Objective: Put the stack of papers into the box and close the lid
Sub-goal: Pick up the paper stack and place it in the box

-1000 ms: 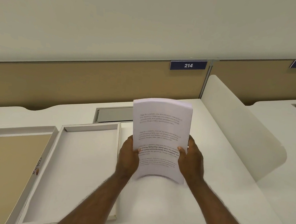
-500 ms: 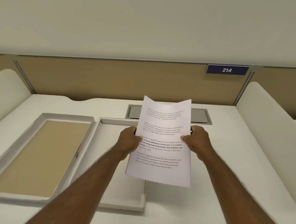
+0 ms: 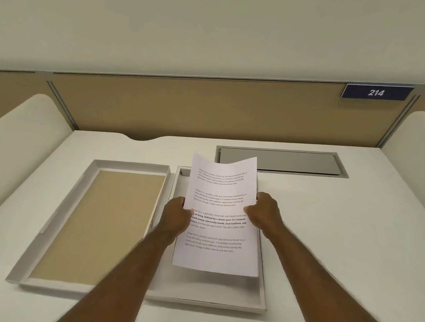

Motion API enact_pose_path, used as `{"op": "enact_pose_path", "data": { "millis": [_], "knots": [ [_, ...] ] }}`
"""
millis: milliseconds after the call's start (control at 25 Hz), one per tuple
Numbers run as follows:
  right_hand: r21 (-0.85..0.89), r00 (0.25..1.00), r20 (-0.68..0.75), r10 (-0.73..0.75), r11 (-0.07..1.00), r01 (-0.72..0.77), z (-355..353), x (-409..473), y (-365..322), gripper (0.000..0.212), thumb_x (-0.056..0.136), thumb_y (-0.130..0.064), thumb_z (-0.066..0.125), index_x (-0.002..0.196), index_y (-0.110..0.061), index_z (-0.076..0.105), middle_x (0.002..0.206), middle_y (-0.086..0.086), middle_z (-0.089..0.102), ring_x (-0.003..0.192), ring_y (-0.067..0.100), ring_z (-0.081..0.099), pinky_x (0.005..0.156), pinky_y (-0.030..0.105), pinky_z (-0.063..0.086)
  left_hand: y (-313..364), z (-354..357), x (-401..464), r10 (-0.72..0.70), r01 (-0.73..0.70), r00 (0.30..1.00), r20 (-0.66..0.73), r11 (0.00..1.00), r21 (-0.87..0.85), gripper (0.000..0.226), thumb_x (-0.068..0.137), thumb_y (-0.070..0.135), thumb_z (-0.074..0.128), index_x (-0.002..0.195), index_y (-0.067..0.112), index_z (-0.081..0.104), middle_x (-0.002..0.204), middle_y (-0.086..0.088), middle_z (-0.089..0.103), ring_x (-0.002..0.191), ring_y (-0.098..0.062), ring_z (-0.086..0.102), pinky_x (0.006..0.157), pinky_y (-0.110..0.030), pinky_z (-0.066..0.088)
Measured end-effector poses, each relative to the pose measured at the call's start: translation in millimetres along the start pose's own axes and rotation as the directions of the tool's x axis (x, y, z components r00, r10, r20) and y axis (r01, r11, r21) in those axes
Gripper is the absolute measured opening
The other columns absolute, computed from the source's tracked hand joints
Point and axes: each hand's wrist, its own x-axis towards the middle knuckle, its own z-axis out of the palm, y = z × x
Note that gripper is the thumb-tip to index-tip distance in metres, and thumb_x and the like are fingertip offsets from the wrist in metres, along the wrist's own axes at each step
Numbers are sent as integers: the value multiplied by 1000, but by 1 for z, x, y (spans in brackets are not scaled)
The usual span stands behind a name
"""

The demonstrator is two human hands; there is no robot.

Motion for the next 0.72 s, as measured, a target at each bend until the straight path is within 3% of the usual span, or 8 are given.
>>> {"op": "enact_pose_path", "data": {
  "millis": [280,720],
  "knots": [
    [-112,996,6,85,990,-84,38,8,0,32,80,-12,55,111,-5,57,116,14,64,103,34,62,89,45,54,-34,4,26,-51,48,997,59,997,53,27,90,4,54,115,-2,63,120,-17,67,105,-32,65,87,-36,54],
    [-204,993,-25,119,971,-121,58,15,5,30,81,-11,56,110,-2,56,117,17,64,104,36,62,85,40,54,-49,15,41,-94,80,993,71,980,184,24,89,0,51,108,-9,61,115,-22,67,102,-34,65,72,-28,47]
  ]
}}
